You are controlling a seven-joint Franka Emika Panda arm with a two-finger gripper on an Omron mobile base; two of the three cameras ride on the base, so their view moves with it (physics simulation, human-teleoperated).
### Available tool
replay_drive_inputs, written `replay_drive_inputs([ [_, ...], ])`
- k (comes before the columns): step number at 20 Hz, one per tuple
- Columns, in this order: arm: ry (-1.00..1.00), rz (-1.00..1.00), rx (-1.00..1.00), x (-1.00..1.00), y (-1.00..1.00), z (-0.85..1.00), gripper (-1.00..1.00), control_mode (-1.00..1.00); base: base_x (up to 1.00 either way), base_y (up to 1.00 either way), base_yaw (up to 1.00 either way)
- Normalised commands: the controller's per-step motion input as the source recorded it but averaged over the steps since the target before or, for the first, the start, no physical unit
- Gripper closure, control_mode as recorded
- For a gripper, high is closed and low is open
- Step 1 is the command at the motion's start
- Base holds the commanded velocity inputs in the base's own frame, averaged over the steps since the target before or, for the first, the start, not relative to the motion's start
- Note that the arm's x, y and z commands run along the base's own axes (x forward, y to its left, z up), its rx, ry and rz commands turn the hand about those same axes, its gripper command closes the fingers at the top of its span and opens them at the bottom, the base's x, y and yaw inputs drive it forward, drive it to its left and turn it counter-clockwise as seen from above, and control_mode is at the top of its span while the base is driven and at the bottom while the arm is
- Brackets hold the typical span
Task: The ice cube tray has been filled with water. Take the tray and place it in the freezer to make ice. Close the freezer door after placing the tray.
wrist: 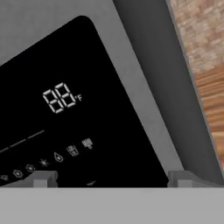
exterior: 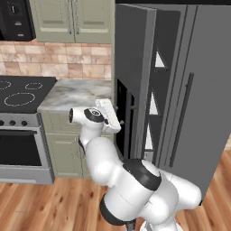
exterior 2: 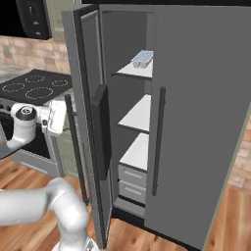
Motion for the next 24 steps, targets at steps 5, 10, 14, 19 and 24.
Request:
replay_drive_inputs([
  [5, 0.01, -0.21, 0.0, 0.0, -1.0, -0.03, -1.0, -1.0, 0.0, 0.0, 0.0],
  [10, 0.0, -0.14, 0.0, 0.01, -1.0, 0.0, -1.0, -1.0, 0.0, 0.0, 0.0],
  [14, 0.0, -0.05, 0.0, 0.12, -1.0, 0.0, -1.0, -1.0, 0.0, 0.0, 0.0],
  [19, -0.03, 0.02, 0.01, 0.36, -1.0, -0.02, -1.0, -1.0, 0.0, 0.0, 0.0],
  [24, -0.1, 0.23, 0.11, 0.51, -1.0, -0.12, -1.0, -1.0, 0.0, 0.0, 0.0],
])
